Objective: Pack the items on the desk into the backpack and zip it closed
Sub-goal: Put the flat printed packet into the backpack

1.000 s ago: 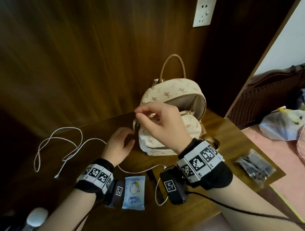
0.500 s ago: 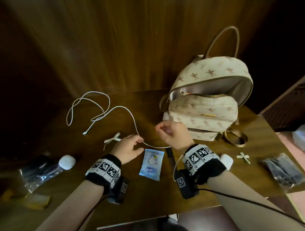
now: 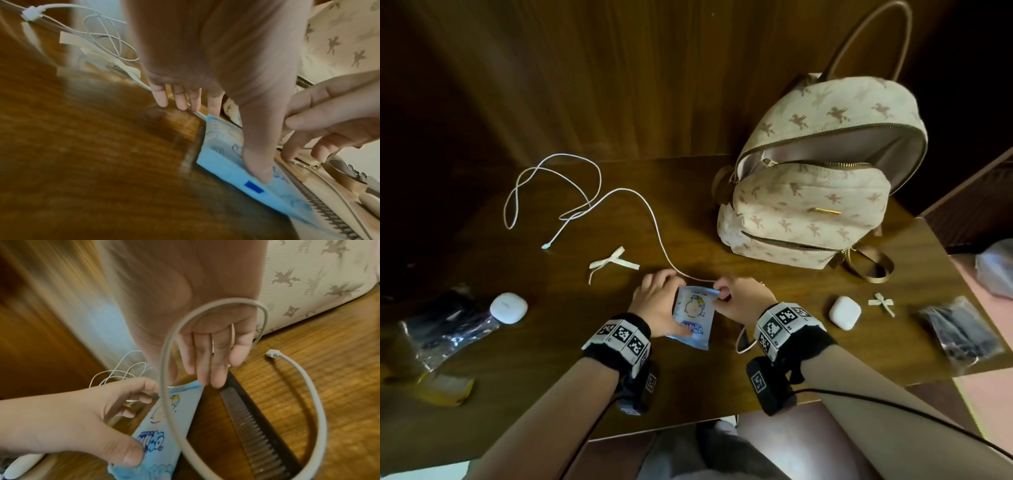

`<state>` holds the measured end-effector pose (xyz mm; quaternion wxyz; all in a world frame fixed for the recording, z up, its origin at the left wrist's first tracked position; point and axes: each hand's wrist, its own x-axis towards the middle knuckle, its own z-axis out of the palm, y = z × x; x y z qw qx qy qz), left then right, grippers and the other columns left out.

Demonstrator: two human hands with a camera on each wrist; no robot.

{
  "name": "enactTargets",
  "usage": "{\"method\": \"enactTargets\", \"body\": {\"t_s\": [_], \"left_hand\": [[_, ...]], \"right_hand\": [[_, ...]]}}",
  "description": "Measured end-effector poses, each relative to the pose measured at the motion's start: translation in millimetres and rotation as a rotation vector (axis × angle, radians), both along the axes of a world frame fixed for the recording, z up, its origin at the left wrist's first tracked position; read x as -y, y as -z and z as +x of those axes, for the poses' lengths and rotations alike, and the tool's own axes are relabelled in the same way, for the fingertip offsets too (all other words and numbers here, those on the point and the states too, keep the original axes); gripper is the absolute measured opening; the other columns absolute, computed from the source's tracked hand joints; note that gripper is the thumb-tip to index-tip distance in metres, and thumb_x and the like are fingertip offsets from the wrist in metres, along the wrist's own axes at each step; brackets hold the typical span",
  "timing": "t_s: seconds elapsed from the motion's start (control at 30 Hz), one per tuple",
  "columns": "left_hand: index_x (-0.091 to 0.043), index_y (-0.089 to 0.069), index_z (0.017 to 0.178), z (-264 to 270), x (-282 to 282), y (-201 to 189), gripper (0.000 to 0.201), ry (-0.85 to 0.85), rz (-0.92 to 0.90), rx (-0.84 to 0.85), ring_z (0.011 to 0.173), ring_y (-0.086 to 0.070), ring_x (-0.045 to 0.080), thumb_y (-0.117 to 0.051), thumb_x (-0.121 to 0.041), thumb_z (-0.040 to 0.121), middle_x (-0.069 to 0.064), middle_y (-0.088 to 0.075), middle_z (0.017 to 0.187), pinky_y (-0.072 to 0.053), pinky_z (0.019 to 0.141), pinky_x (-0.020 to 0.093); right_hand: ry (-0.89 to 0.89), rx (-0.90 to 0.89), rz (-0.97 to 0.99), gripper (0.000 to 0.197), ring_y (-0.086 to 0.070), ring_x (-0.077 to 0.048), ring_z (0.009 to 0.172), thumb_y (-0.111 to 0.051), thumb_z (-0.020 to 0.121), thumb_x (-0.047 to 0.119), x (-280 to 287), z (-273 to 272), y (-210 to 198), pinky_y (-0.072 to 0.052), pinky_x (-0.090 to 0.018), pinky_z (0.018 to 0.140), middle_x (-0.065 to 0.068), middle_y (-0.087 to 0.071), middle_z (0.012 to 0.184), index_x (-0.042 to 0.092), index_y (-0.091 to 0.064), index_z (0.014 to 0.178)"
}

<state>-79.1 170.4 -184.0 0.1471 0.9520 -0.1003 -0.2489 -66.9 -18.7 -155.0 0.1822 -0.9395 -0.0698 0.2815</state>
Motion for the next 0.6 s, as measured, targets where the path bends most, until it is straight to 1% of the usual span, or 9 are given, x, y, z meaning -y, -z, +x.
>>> {"method": "enactTargets", "body": {"t_s": [0.07, 0.13, 0.2, 0.27, 0.37, 0.47, 0.53, 0.6], "left_hand": [[-0.021, -0.038, 0.119, 0, 1, -1, 0.085, -0.014, -0.018, 0.047, 0.116, -0.038, 0.020, -0.085, -0.051, 0.055, -0.002, -0.040, 0.123, -0.036, 0.095, 0.034], [-0.022, -0.035, 0.108, 0, 3, -3, 0.079, -0.039, -0.081, 0.037, 0.101, -0.049, 0.017, -0.089, -0.042, 0.054, -0.003, -0.048, 0.107, -0.044, 0.084, 0.031], [-0.023, -0.028, 0.105, 0, 2, -6, 0.076, -0.090, -0.201, -0.015, 0.091, -0.059, 0.016, -0.089, -0.029, 0.059, -0.001, -0.055, 0.101, -0.054, 0.073, 0.033], [-0.023, -0.027, 0.104, 1, 1, -11, 0.073, -0.126, -0.318, -0.011, 0.085, -0.063, 0.017, -0.087, -0.021, 0.062, 0.002, -0.058, 0.099, -0.057, 0.067, 0.036], [-0.023, -0.031, 0.105, 9, -1, -23, 0.069, -0.177, -0.451, 0.030, 0.083, -0.064, 0.018, -0.085, -0.017, 0.063, 0.004, -0.060, 0.097, -0.056, 0.067, 0.044], [-0.028, -0.030, 0.106, 21, -1, -38, 0.071, -0.252, -0.571, 0.058, 0.089, -0.063, 0.017, -0.085, -0.017, 0.062, 0.001, -0.059, 0.102, -0.056, 0.072, 0.046], [-0.030, -0.031, 0.109, 30, -2, -49, 0.075, -0.318, -0.655, 0.071, 0.095, -0.063, 0.014, -0.086, -0.012, 0.062, -0.003, -0.060, 0.105, -0.057, 0.077, 0.046], [-0.033, -0.031, 0.111, 39, -2, -63, 0.078, -0.373, -0.721, 0.110, 0.099, -0.064, 0.012, -0.087, -0.011, 0.061, -0.004, -0.060, 0.107, -0.057, 0.079, 0.047]], "right_hand": [[-0.021, -0.028, -0.019, 0.040, -0.062, -0.017, 0.098, -0.055, 0.088, 0.040, 0, -2, 1, -0.052, -0.037, 0.088, 0.001, -0.066, 0.108, 0.021, -0.051, 0.123], [-0.013, -0.043, -0.005, 0.044, -0.061, -0.016, 0.101, -0.055, 0.089, 0.037, 1, -2, 0, -0.051, -0.035, 0.089, 0.001, -0.065, 0.111, 0.019, -0.045, 0.127], [0.031, -0.045, 0.042, 0.046, -0.061, -0.015, 0.101, -0.055, 0.089, 0.035, 0, -1, -1, -0.051, -0.034, 0.089, 0.001, -0.066, 0.110, 0.016, -0.042, 0.128], [0.068, -0.056, 0.092, 0.047, -0.061, -0.013, 0.100, -0.056, 0.089, 0.034, 0, 2, -4, -0.050, -0.033, 0.088, 0.003, -0.068, 0.107, 0.015, -0.041, 0.129], [0.072, -0.040, 0.159, 0.048, -0.061, -0.011, 0.100, -0.058, 0.087, 0.037, 0, 8, -6, -0.050, -0.033, 0.088, 0.005, -0.069, 0.106, 0.015, -0.044, 0.127], [0.159, 0.037, 0.274, 0.053, -0.062, -0.016, 0.100, -0.062, 0.084, 0.040, -2, 16, -13, -0.052, -0.035, 0.087, -0.001, -0.065, 0.110, 0.013, -0.046, 0.127], [0.206, 0.091, 0.391, 0.051, -0.063, -0.018, 0.099, -0.063, 0.085, 0.034, -5, 23, -24, -0.052, -0.039, 0.087, -0.005, -0.065, 0.112, 0.010, -0.047, 0.127], [0.212, 0.167, 0.494, 0.041, -0.064, -0.017, 0.096, -0.063, 0.087, 0.025, -7, 29, -40, -0.053, -0.038, 0.087, -0.005, -0.067, 0.109, 0.008, -0.051, 0.122]]}}
